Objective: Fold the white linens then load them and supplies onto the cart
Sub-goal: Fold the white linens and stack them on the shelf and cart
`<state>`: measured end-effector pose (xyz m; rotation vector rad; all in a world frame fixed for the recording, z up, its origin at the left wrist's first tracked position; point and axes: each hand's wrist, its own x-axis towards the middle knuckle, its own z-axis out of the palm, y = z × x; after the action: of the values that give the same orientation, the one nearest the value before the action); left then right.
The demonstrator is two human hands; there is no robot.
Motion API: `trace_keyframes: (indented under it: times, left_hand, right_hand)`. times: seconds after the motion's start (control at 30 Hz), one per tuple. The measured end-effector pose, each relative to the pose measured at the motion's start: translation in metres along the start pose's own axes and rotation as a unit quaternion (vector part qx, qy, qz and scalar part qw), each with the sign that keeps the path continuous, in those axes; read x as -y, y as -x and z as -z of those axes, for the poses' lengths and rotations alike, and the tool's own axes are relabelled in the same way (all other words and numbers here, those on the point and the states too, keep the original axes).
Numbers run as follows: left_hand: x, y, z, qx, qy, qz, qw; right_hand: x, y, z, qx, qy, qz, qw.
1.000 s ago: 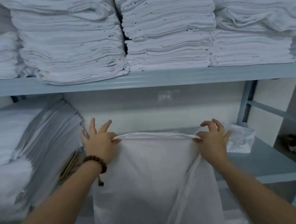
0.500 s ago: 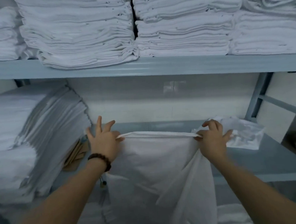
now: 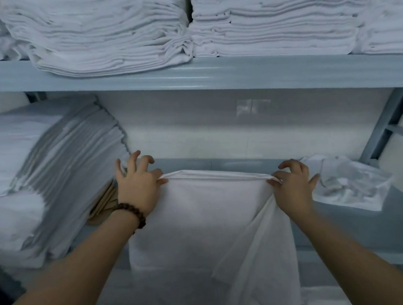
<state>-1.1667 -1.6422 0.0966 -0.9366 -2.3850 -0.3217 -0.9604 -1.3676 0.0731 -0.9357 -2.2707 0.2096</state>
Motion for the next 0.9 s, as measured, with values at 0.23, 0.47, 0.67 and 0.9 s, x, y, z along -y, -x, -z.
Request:
trace_keyframes:
  times: [0.23,0.47,0.67,0.9]
  left_hand:
    - [0.039,-0.09,-0.062,0.026,-0.103,-0.051,0.993]
    - [0.073,-0.156,-0.205,0.12,-0.225,-0.078,0.964]
    - [0.081,-0.163,-0.329,0.15,-0.268,-0.093,0.947]
    - [0.079,-0.147,-0.434,0.215,-0.31,-0.118,0.919]
  right_hand:
    - [0.026,-0.098,-0.067,0.066,0.045,0.01,0.997]
    - [0.029,-0.163,-0.197,0.138,0.079,-0.028,0.987]
    - [0.003,-0.181,-0.308,0.168,0.045,-0.105,0.979]
    - [-0.027,-0.171,-0.406,0.255,0.112,-0.11,0.954]
